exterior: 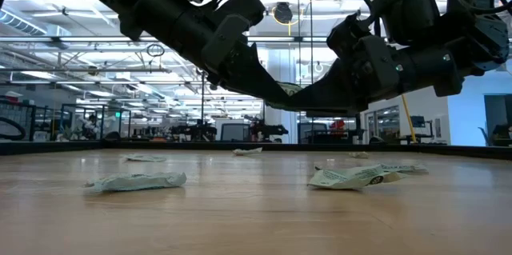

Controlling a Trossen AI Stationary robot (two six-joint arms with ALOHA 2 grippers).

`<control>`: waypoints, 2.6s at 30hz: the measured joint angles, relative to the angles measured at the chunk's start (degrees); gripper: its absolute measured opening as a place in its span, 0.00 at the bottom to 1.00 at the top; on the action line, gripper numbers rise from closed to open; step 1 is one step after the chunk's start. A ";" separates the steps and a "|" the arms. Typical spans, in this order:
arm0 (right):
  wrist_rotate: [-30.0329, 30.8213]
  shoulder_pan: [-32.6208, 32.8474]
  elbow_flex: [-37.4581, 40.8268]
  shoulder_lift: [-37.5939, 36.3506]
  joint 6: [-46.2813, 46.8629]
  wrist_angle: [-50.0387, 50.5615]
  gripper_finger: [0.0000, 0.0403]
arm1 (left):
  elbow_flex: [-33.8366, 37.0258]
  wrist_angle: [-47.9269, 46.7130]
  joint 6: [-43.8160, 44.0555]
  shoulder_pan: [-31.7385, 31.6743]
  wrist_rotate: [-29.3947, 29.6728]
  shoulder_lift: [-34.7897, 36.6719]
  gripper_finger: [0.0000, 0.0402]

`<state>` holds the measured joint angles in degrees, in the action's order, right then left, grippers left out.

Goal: Pick and place Stevia / Truvia into bins
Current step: Put the stevia packet into the transparent bin

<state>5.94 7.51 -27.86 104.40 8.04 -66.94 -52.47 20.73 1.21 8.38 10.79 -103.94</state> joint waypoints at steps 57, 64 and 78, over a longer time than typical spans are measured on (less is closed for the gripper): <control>-9.03 0.00 -0.02 -0.04 -1.71 2.94 0.45 | -0.31 -67.43 89.35 43.57 -14.32 28.41 0.05; -9.03 -0.02 -0.02 -0.04 -1.83 2.94 0.45 | -0.31 -68.13 101.84 49.65 -10.95 28.25 0.05; -9.01 -0.02 -0.02 -0.04 -1.72 2.90 0.45 | -0.31 -68.92 101.90 49.81 -10.54 28.15 0.22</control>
<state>-3.08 7.49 -27.88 104.36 6.33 -64.05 -52.77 -48.19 103.11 58.20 0.26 -75.79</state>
